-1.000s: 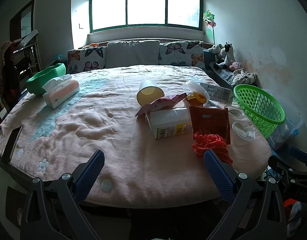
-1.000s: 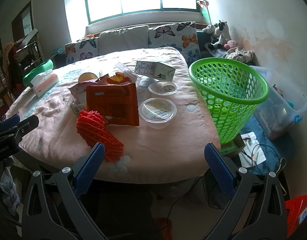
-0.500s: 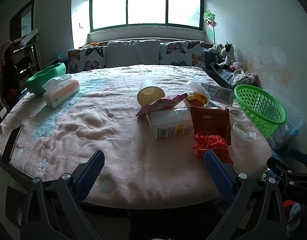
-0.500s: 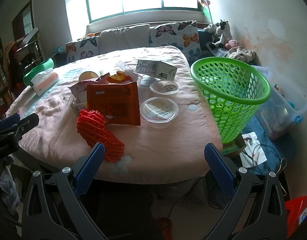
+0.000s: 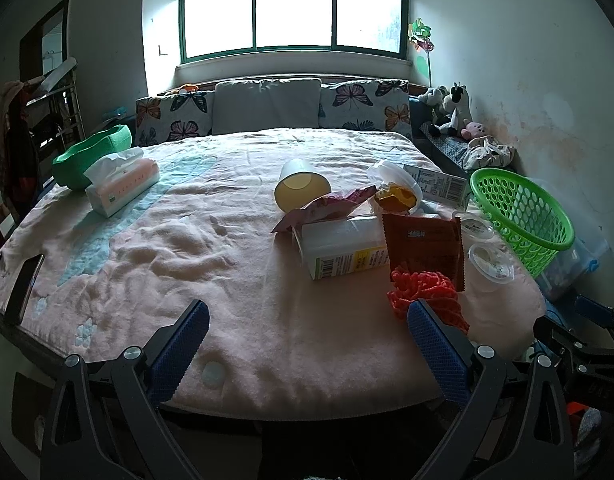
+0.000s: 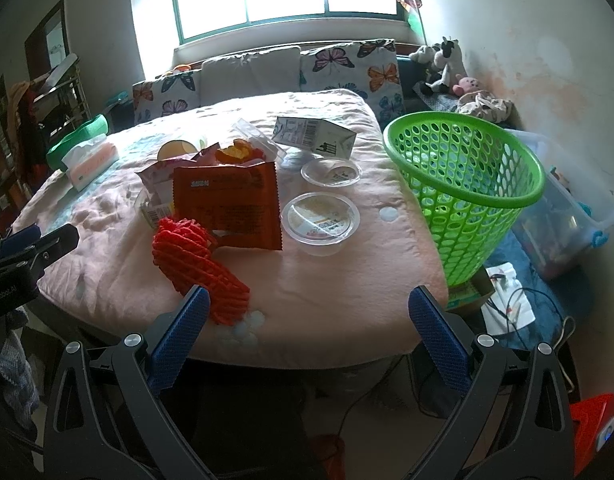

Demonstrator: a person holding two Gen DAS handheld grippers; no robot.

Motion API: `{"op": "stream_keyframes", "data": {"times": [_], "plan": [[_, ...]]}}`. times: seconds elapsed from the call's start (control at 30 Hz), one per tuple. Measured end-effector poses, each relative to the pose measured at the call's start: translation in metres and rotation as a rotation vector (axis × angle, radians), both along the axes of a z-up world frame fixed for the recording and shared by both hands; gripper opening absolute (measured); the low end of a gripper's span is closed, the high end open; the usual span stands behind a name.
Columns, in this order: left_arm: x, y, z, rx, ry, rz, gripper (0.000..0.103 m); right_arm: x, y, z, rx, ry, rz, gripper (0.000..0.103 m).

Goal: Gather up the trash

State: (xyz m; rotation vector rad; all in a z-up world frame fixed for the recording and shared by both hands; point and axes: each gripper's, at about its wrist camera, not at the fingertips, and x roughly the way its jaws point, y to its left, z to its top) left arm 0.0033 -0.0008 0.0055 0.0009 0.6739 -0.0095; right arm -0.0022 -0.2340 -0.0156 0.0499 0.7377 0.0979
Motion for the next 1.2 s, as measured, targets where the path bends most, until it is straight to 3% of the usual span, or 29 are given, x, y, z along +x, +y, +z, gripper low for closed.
{"op": "stream_keyframes", "data": {"times": [0.5,1.2], "plan": [[0.008,-0.002,-0.004,-0.003,0.014,-0.005,0.096,0.008,0.0,-0.004,0.001,0.008,0.015,0.099],[0.047,-0.004,-0.004,0.003,0.06,-0.018,0.096,0.037,-0.006,-0.01,-0.008,0.041,0.036,0.098]]}}
